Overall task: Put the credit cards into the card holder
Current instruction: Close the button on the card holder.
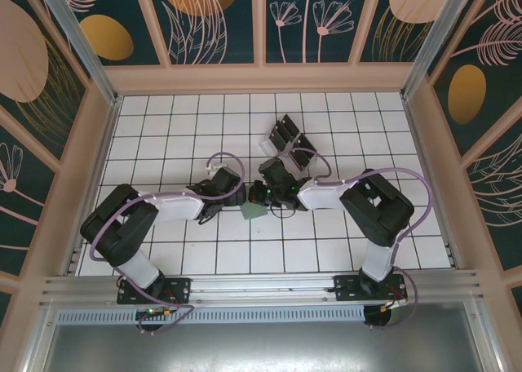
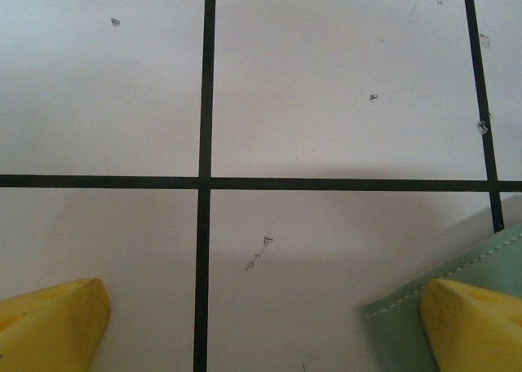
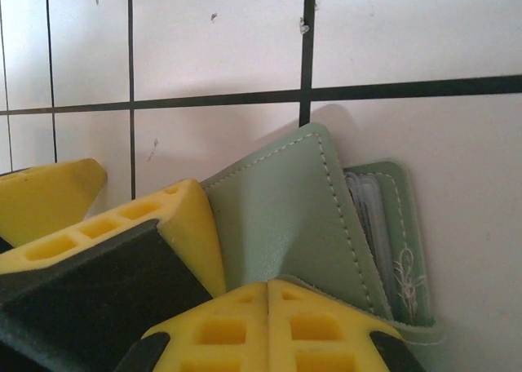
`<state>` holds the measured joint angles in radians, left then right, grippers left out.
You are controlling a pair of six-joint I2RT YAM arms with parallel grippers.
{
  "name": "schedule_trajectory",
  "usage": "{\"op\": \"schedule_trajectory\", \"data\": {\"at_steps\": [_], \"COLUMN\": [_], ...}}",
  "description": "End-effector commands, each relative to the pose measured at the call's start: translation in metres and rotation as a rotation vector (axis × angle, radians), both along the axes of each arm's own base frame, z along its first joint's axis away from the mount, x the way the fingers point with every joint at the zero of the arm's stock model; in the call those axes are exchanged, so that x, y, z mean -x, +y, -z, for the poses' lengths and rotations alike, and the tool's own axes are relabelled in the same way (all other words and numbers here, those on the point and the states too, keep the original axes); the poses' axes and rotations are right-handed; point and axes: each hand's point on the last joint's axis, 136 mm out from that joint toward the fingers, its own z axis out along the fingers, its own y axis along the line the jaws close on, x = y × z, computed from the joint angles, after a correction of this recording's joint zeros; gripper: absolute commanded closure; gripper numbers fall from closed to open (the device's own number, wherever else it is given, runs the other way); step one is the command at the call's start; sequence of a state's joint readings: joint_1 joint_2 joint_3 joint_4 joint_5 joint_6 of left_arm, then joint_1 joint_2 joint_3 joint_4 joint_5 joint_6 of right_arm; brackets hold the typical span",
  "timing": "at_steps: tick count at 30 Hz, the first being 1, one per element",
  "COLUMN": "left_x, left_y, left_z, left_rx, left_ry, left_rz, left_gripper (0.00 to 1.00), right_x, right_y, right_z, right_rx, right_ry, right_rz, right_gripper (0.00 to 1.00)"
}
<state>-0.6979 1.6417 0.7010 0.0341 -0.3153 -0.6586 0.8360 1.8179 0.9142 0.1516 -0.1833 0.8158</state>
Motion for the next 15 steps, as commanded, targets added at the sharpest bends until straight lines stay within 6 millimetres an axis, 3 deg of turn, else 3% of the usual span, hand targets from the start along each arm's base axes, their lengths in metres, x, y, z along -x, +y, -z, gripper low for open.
{"op": "schedule_trajectory", "data": {"at_steps": [1,5,9,12,15], "left_x": [0.023,0.027,0.028,0.026,0.021], "left_y": [0.006,0.006,0.006,0.004,0.002], "left_z": [0.029,0.033,0.032,0.029,0.023], "left_rx": [-0.021,-0.013,-0.006,0.005,0.013], "left_ry": [0.102,0.113,0.106,0.096,0.080], "left_rz": [0.035,0.043,0.043,0.043,0.040], "left_gripper": [0.01,0.02,0.02,0.02,0.02], "right_x": [0.020,0.021,0.016,0.006,-0.007], "right_y": [-0.027,-0.026,-0.013,0.001,0.015], "right_z": [0.054,0.052,0.031,0.000,-0.043], "right_rx": [0.189,0.183,0.122,0.064,0.000], "right_ry": [0.096,0.100,0.076,0.023,-0.059], "right_rz": [-0.002,-0.002,-0.019,-0.033,-0.045], "right_gripper": [1.00,1.00,1.00,0.86,0.72]}}
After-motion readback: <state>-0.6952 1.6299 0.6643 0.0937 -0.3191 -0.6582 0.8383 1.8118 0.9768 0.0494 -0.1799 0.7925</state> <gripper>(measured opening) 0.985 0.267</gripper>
